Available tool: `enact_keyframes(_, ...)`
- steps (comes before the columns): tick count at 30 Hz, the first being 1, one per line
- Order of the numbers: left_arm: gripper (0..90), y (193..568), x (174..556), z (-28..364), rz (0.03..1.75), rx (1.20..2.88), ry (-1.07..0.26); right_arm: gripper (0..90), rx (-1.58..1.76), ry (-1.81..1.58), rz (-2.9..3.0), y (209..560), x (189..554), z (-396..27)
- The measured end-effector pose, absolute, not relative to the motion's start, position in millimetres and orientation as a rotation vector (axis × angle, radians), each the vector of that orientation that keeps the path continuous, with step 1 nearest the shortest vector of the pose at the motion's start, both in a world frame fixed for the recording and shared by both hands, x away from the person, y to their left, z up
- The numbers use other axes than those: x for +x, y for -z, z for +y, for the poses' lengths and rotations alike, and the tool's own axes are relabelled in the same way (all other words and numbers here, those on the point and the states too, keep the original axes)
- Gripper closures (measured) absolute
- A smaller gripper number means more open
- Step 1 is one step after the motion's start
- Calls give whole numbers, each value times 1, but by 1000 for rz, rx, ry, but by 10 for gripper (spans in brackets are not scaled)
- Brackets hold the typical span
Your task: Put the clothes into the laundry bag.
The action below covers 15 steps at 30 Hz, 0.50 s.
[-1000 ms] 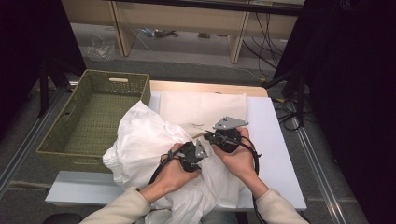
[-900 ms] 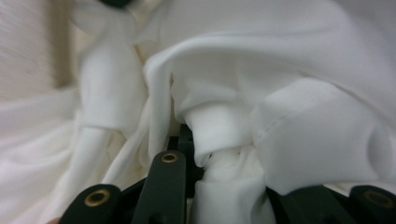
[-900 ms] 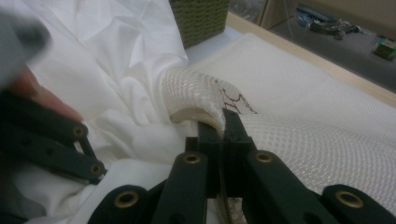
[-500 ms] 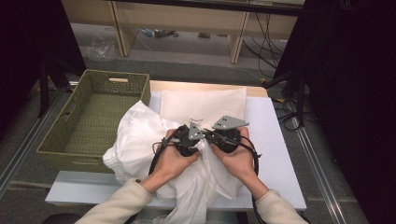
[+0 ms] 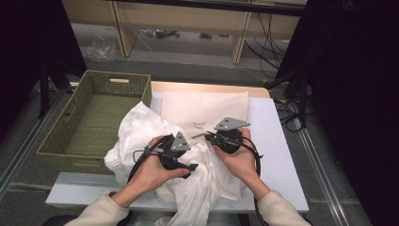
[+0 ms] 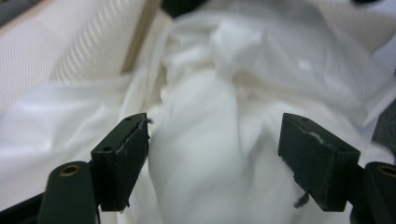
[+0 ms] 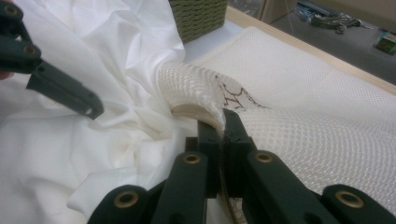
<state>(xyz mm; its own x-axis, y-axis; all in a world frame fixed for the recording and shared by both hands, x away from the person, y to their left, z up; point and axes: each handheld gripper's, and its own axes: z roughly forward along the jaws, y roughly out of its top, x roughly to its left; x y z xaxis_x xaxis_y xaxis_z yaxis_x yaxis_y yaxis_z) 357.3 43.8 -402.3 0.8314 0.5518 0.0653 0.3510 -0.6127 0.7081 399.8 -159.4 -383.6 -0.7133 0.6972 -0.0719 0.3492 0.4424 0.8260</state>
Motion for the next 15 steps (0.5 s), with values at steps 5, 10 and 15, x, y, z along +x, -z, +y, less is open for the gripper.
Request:
enact_keyframes(5,335,434,374,27,709,2373,-322,891,883,-1160,2302,382,396,-156)
enact_keyframes(10,687,428,378,15,720,2413,-278,891,911,-1160,2315,385,398,-158)
enact_keyframes(15,737,384,373,17,697,2277,-194,891,905,-1170,2308,385,398,-160)
